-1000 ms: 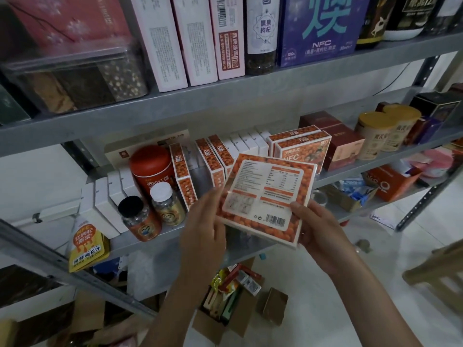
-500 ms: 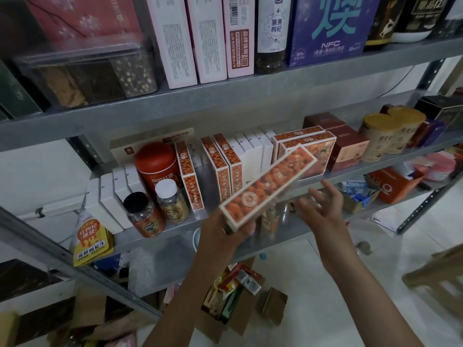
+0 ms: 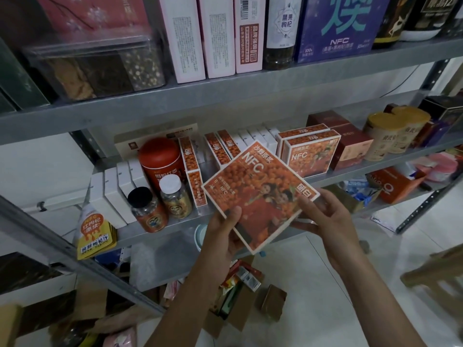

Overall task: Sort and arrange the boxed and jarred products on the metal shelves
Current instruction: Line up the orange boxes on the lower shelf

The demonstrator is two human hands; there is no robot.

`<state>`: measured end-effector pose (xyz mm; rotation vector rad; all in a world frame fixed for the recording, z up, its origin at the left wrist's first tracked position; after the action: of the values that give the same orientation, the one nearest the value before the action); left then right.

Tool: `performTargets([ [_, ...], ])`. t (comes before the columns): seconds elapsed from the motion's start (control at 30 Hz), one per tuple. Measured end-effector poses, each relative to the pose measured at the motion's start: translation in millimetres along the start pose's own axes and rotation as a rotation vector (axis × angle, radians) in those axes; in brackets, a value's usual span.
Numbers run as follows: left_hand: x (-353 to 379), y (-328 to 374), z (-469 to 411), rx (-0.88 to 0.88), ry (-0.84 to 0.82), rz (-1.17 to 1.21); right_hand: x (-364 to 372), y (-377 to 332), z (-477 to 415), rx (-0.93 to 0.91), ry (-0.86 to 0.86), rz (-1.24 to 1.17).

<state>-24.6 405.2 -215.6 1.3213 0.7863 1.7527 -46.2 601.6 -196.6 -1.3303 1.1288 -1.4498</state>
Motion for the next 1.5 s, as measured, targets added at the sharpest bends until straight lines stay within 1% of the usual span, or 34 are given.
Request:
performTargets([
  [0.1, -3, 3, -2, -0.057, -0.025, 0.045, 4, -6, 0, 0.017, -0.071, 0.07],
  [0.17, -5, 5, -4, -0.084, -0.022, 0.049, 8, -9, 0, 0.004, -0.108, 0.068],
  [0.27, -5, 12, -7, -0.072, -0.02, -0.002, 18, -12, -1, -0.042, -0.051, 0.035],
  [0.33, -4, 21, -10, 0.006, 0.011, -0.135, 25, -13, -2, -0.056, -0.004, -0.011],
  [0.4, -8, 31, -13, 0.18, 0.098, -0.352, 32, -14, -4, -0.046, 0.026, -0.084],
  [0.43, -13, 35, -15, 0.315, 0.155, -0.494, 34, -14, -6, -0.033, 0.037, -0.123],
  [0.47, -21, 39, -18, 0.468, 0.213, -0.7, 37, -15, -9, -0.015, 0.046, -0.163],
  [0.5, -29, 42, -23, 0.602, 0.272, -0.969, 40, -16, -12, 0.008, 0.054, -0.201],
  [0.53, -37, 44, -29, 0.684, 0.326, -1.231, 43, -16, -17, 0.037, 0.06, -0.236],
  [0.57, -44, 47, -36, 0.719, 0.355, -1.436, 46, -16, -22, 0.069, 0.069, -0.269],
  [0.6, -51, 48, -43, 0.714, 0.355, -1.579, 49, -17, -26, 0.104, 0.078, -0.303],
  [0.67, -60, 50, -55, 0.62, 0.311, -1.792, 56, -17, -35, 0.157, 0.089, -0.363],
  [0.7, -65, 49, -59, 0.581, 0.289, -1.86, 60, -17, -39, 0.16, 0.09, -0.369],
  [0.77, -72, 42, -63, 0.549, 0.26, -1.907, 69, -15, -45, 0.104, 0.088, -0.301],
  [0.83, -75, 39, -62, 0.555, 0.258, -1.923, 78, -12, -50, -0.036, 0.08, -0.161],
  [0.9, -74, 40, -63, 0.598, 0.282, -1.932, 87, -9, -54, -0.19, 0.044, -0.006],
  [0.97, -71, 45, -63, 0.633, 0.295, -1.905, 96, -6, -58, -0.314, -0.013, 0.16],
  [1.07, -66, 54, -64, 0.667, 0.306, -1.828, 110, 0, -62, -0.441, -0.084, 0.361],
  [1.13, -65, 60, -67, 0.664, 0.309, -1.829, 120, 6, -65, -0.53, -0.103, 0.5],
  [1.27, -72, 63, -76, 0.638, 0.232, -1.873, 142, 19, -74, -0.649, -0.083, 0.76],
  [1.33, -73, 60, -78, 0.627, 0.232, -1.893, 150, 28, -79, -0.718, -0.062, 0.897],
  [1.5, -74, 61, -81, 0.616, 0.245, -1.897, 168, 59, -97, -0.76, -0.079, 1.196],
])
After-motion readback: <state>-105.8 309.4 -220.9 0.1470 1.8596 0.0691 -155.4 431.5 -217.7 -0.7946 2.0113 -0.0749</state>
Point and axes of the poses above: each hand's wrist, its own z-axis away from the middle knuckle, its own x-axis out of the palm, y = z × x, the point moved 1 cm from there along -z, towards the middle knuckle, and after that the axes turned 2 degrees about -z, right-handed, at the moved point
